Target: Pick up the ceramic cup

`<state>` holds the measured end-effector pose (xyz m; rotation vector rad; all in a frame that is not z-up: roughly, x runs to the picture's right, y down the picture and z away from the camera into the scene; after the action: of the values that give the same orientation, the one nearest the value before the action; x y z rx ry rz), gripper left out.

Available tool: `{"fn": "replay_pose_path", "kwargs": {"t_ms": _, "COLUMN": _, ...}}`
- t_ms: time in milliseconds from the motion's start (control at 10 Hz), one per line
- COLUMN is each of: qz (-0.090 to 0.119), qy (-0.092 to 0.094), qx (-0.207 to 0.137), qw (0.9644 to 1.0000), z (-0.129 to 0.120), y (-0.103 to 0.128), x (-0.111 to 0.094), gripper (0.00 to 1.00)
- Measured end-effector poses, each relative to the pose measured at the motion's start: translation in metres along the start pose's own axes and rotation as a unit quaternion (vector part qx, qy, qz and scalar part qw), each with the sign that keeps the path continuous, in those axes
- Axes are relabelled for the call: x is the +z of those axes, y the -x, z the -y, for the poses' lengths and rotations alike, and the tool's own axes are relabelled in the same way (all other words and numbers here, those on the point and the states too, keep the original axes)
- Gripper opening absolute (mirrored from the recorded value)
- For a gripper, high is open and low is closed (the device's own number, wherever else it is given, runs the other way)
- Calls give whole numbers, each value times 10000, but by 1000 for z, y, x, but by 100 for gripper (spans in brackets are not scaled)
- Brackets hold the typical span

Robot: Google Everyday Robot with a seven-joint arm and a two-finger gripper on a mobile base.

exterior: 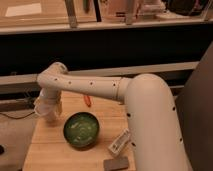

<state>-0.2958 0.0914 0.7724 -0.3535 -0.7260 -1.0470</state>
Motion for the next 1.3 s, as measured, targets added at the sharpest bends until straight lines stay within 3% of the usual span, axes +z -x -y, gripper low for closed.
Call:
{"fn": "replay_pose_path", "kwargs": {"t_ms": 500, "qz": -4, "qy": 292, "qx": 266, "qw": 9992, "z": -6, "y": -10, "x": 23, "gripper": 80}}
{"fn": "replay_pose_path", "kwargs": {"t_ms": 1300, "qz": -204, "qy": 695, "qx": 460, "qw": 9963, "z": -9, "y": -16, "x": 38, "gripper": 78}}
